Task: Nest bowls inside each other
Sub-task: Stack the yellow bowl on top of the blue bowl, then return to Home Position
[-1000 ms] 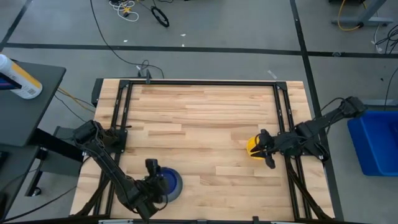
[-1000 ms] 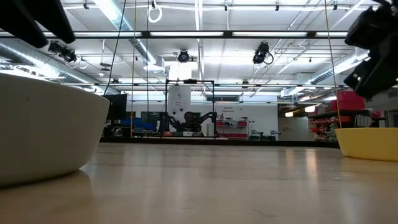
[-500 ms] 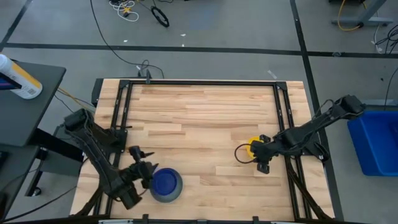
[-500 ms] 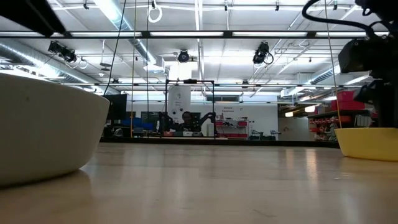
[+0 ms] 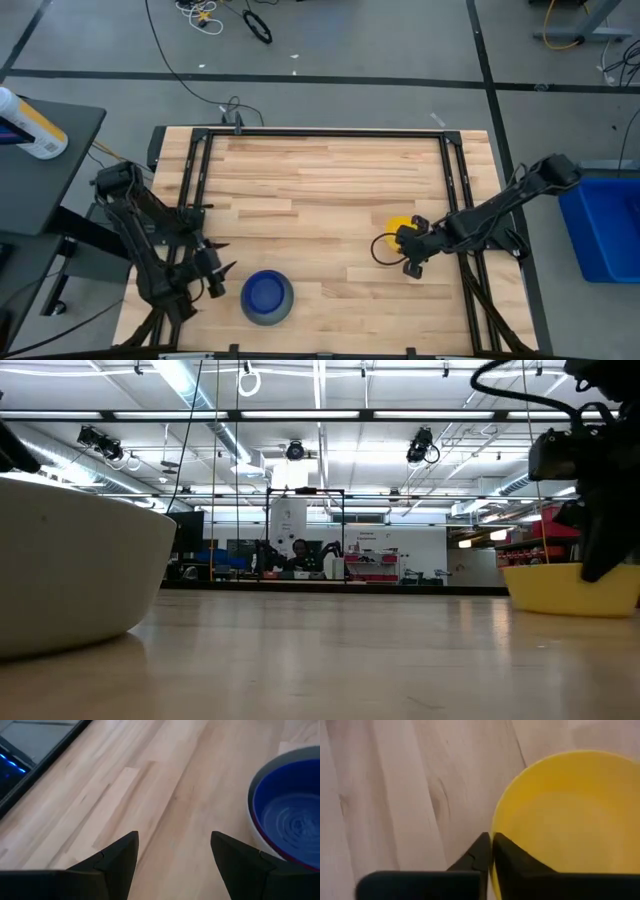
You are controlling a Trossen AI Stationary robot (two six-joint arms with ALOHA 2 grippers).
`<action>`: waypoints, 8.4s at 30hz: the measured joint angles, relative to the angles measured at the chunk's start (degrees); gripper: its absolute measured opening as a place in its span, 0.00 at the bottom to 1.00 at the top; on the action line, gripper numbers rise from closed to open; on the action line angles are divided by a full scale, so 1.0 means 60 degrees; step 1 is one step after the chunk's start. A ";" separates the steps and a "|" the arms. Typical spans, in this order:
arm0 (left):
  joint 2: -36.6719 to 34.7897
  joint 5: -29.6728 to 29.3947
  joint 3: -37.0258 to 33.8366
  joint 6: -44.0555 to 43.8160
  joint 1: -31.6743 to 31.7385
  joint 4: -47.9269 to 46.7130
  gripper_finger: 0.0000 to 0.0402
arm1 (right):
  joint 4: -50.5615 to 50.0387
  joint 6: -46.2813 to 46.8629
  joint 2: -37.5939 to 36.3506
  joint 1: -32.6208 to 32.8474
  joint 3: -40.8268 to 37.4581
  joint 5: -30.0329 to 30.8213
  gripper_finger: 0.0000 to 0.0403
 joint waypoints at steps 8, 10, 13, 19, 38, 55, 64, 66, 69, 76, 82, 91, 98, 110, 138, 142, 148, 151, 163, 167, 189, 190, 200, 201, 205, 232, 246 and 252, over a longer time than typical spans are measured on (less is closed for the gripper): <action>0.0000 -0.0131 -0.0657 -0.0880 -0.0551 0.0278 0.63 | 0.2386 -0.1058 0.0669 -0.0005 0.0157 0.0689 0.01; 0.0000 -0.0138 -0.0841 -0.1152 -0.0646 0.0280 0.63 | 0.3020 -0.1640 0.0804 0.0020 0.0576 0.0828 0.01; 0.0004 -0.0126 -0.1110 -0.1510 -0.0756 0.0324 0.63 | 0.3505 -0.2753 0.1174 0.0024 0.1721 0.0967 0.01; 0.0004 -0.0192 -0.1493 -0.1773 -0.0813 0.0532 0.63 | 0.3710 -0.5087 0.3407 0.0025 0.5154 0.0635 0.00; 0.0004 -0.0625 -0.1651 -0.1525 -0.0817 0.0734 0.63 | 0.3419 -0.7685 1.0651 -0.0722 1.3123 -0.2856 0.00; 0.0007 -0.0991 -0.1641 -0.1574 -0.0817 0.0759 0.63 | 0.0437 -0.6573 1.0776 -0.0744 1.3149 -0.2142 0.00; 0.0007 -0.1298 -0.1640 -0.1782 -0.0817 0.0766 0.63 | 0.0399 -0.6509 1.0758 -0.0657 1.3140 -0.2310 0.28; 0.0007 -0.1389 -0.1640 -0.1786 -0.0817 0.0766 0.63 | 0.0437 -0.6513 1.0758 -0.0613 1.3152 -0.2259 0.35; 0.0007 -0.1472 -0.1640 -0.1784 -0.0817 0.0755 0.63 | 0.0281 -0.6726 1.0758 -0.0528 1.3455 -0.1824 0.43; -0.0152 -0.1721 -0.1637 -0.1482 -0.0817 0.0454 0.63 | 0.0167 -0.7904 1.0139 -0.0163 1.4191 -0.0684 0.52; -0.0927 -0.1749 -0.1633 -0.1128 -0.0850 0.0192 0.63 | -0.0842 -0.7720 0.8451 0.0196 1.4249 0.0760 0.54; -0.2228 -0.1173 -0.1604 -0.1528 -0.0850 0.0430 0.63 | -0.3275 -0.4780 0.5982 0.0791 1.4251 0.1860 0.53; -0.2974 -0.4055 -0.1810 -0.1337 -0.2560 0.0185 0.63 | -0.1869 -0.6530 0.3338 0.1758 1.1875 -0.0843 0.51; -0.4251 -0.5339 -0.5151 -0.1015 -0.6392 0.4487 0.63 | 0.4720 -0.6445 -0.6677 0.3072 -0.0242 -0.2631 0.51; -0.4906 -0.2755 -0.4719 0.7758 -0.0793 1.0310 0.63 | 0.5561 -0.7447 -1.1045 0.3638 -0.4656 -0.2475 0.50; -0.4763 0.2380 -0.4595 1.3607 0.1558 1.5460 0.63 | 0.5556 -0.7380 -1.1041 0.3638 -0.4654 -0.2431 0.52; -0.3956 0.4874 -0.4642 1.4657 0.4509 1.6304 0.63 | 0.5557 -0.7116 -1.1041 0.3638 -0.4654 -0.2482 0.54; -0.3690 0.6509 -0.4638 1.5279 0.5988 1.6972 0.63 | 0.5483 -0.6946 -1.1043 0.3638 -0.4654 -0.2500 0.54; -0.8776 0.8945 -0.4840 1.6070 0.9238 1.3310 0.63 | 0.5356 -0.6731 -1.1041 0.3642 -0.4654 -0.3061 0.50; -1.1548 0.8786 -0.6185 1.5902 0.8872 1.3106 0.63 | 0.5294 -0.6788 -1.1041 0.3638 -0.4654 -0.3065 0.49; -1.3908 0.8281 -0.8048 1.5262 0.8319 1.1954 0.63 | 0.5019 -0.7682 -1.1059 0.3363 -0.4570 -0.2408 0.52; -1.3901 0.8276 -0.8048 1.5263 0.8319 1.1953 0.63 | 0.4995 -0.7815 -1.1059 0.3211 -0.4578 -0.1913 0.52; -1.3900 0.8145 -0.8052 1.5298 0.8319 1.1957 0.63 | 0.5361 -0.8616 -1.1067 -0.0469 -0.4658 -0.2485 0.49; -1.3901 0.8121 -0.8052 1.5298 0.8319 1.1961 0.63 | 0.5254 -0.8430 -1.1063 -0.0934 -0.4658 -0.3073 0.49; -1.3901 0.8079 -0.8055 1.5302 0.8319 1.1957 0.63 | 0.5342 -0.7901 -1.0763 -0.2682 -0.4665 -0.4549 0.51; -1.3262 0.6244 -0.8063 1.5832 0.9062 1.2265 0.63 | 0.5516 -0.7785 -0.9762 -0.8453 -0.4670 -0.8157 0.49; -1.3249 0.6509 -0.8084 1.5565 0.9062 1.2422 0.63 | 0.5519 -0.7057 -0.9762 -0.8442 -0.4672 -0.8259 0.54; -1.3249 0.6542 -0.8084 1.5579 0.9062 1.2460 0.63 | 0.5519 -0.7048 -0.9762 -0.8442 -0.4672 -0.8259 0.53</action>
